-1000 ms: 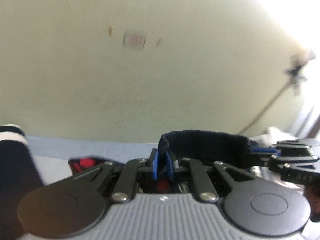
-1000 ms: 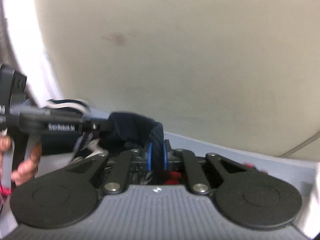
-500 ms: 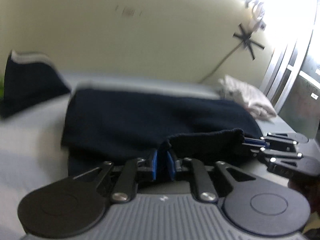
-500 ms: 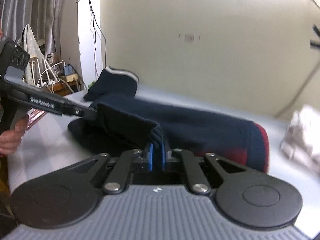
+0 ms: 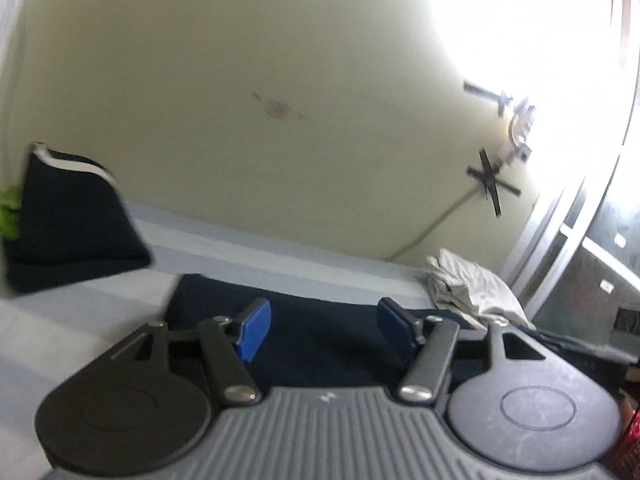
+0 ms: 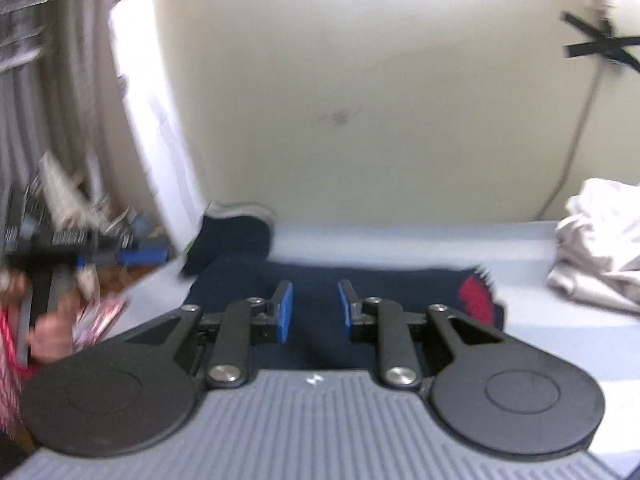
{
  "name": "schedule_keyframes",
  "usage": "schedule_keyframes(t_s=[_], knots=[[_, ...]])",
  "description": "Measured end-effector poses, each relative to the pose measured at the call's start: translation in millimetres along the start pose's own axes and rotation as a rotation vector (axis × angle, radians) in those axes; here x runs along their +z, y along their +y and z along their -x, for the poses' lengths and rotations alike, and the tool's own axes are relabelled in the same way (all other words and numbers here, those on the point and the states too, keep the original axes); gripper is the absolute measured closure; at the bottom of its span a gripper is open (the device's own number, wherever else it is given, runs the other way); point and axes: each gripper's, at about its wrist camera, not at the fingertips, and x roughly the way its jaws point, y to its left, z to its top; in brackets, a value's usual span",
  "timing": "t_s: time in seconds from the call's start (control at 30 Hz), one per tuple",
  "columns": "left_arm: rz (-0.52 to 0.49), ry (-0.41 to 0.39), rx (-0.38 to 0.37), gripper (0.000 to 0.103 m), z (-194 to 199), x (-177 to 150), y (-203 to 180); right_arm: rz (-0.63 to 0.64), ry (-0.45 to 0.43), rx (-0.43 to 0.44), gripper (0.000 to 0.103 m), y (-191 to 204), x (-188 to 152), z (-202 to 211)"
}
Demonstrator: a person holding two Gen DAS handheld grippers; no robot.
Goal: Fold small clothes
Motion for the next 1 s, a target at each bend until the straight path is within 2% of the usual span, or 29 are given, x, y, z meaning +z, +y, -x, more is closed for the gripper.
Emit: schedule_keyframes(t_s=[0.07,0.13,0.17,0.2,0.23,0.27,0.33,0.43,0.53,0.57,0.67,0.73,0.83,0.9,1.0], knots=[[-0.018,0.066,-0.005,0.043,-38,-1,1,0.000,0.045,-0.040,0.074,-9,1,-23],[-0.037,0.139,0.032,0.043,-76,-6,4,0.002,0.146,-0.134,0.077,-25,-2,-57],[-0.032,0.175,0.061,0.045,-93,-8,8,0.025,0.194,-0.183,0.083,-37,-7,-67],[-0.018,0.218,0.085,0.045,-112,-11,16,0.037,0.227,-0.219,0.097,-48,-10,-81],[-0.006,0.219,0.091,0.043,-121,-14,22,0.021,0.215,-0.214,0.103,-59,-11,-87],[-0.019,0.181,0.085,0.041,-121,-17,24,-0.045,0.206,-0.192,0.103,-71,-8,-88],[-0.049,0.169,0.101,0.041,-120,-21,21,-0.137,0.198,-0.175,0.103,-83,-5,-88],[-0.104,0.150,0.118,0.041,-118,-27,14,-0.076,0.183,-0.188,0.103,-72,-9,-90],[-0.087,0.140,0.102,0.039,-119,-28,15,-0.107,0.183,-0.191,0.102,-70,-7,-84],[-0.077,0.137,0.090,0.037,-116,-28,17,-0.133,0.177,-0.181,0.100,-70,-7,-78],[-0.045,0.130,0.046,0.024,-99,-23,28,-0.201,0.130,-0.153,0.082,-74,-9,-50],[-0.055,0.132,0.048,0.021,-100,-23,26,-0.259,0.088,-0.135,0.063,-77,-13,-27],[-0.105,0.143,0.066,0.010,-103,-26,17,-0.363,0.040,-0.180,0.038,-90,-22,8],[-0.143,0.151,0.088,0.004,-105,-29,10,-0.450,0.034,-0.202,0.035,-103,-29,23],[-0.174,0.164,0.105,0.000,-107,-31,4,-0.545,0.011,-0.198,0.036,-115,-35,36]])
